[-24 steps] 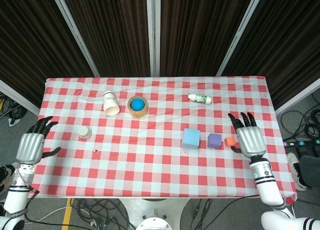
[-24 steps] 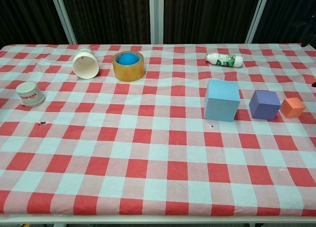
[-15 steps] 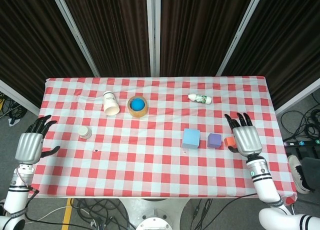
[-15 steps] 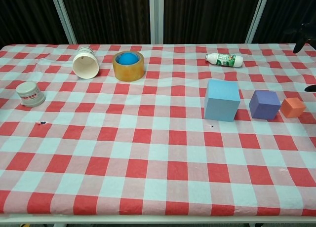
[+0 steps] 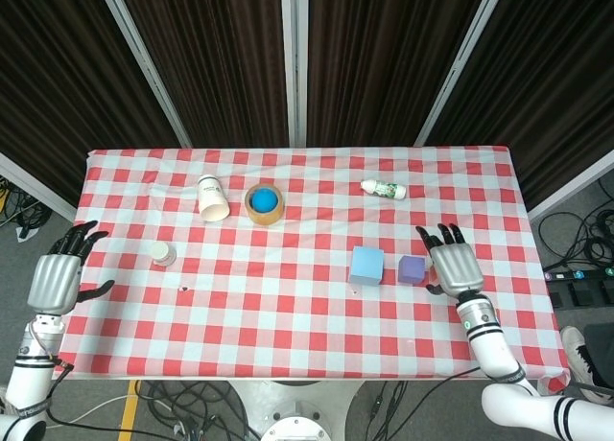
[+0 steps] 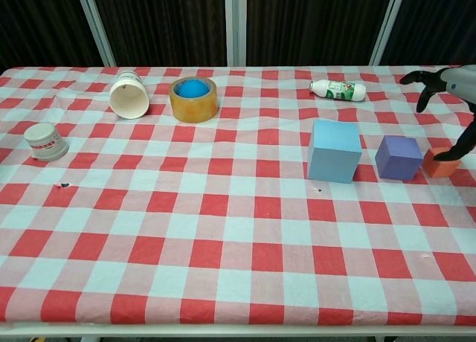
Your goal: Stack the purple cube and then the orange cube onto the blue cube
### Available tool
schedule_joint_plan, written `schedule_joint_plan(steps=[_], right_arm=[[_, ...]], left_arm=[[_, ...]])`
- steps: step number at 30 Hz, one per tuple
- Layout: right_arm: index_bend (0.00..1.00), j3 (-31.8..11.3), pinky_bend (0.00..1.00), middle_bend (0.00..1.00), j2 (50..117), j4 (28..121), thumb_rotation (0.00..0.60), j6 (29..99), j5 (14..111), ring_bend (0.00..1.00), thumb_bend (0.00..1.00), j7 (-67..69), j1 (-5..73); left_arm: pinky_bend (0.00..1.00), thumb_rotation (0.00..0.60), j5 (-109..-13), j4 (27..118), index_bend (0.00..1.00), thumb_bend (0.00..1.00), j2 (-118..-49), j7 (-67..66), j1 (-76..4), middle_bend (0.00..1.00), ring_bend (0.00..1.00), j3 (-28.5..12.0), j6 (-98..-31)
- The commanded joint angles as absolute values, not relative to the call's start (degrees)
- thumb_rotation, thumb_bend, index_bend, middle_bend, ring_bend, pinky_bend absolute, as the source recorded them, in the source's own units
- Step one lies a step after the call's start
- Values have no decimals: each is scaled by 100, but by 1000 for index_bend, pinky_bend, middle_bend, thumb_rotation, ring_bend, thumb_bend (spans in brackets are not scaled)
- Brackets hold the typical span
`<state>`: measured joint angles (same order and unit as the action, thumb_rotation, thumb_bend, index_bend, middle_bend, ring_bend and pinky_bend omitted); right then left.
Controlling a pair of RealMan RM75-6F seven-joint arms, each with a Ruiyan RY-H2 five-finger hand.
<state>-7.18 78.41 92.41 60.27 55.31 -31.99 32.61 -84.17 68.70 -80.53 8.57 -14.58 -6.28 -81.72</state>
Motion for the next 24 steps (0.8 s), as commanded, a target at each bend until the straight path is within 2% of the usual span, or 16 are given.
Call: schedule_joint_plan(steps=[1,10,24], right_arm=[[13,-772,0,273,8006,9038,600,5683,5244,46,21,-3110,3432],[13,-809,0,306,8276,8744,600,5509,5040,55,50,-3114,3648],[19,-782,0,431,8445,8497,600,5535,4820,168,97,-3202,3785]], left_arm=[[290,600,-8414,6861,276,112,-8055,853,-1458,240,162,-622,-8164],[290,600,-8374,6821,276,112,-8072,889,-1470,240,163,-622,-8105],[290,600,-8342,6762,276,111,-8091,963,-1461,240,162,-616,-8077]])
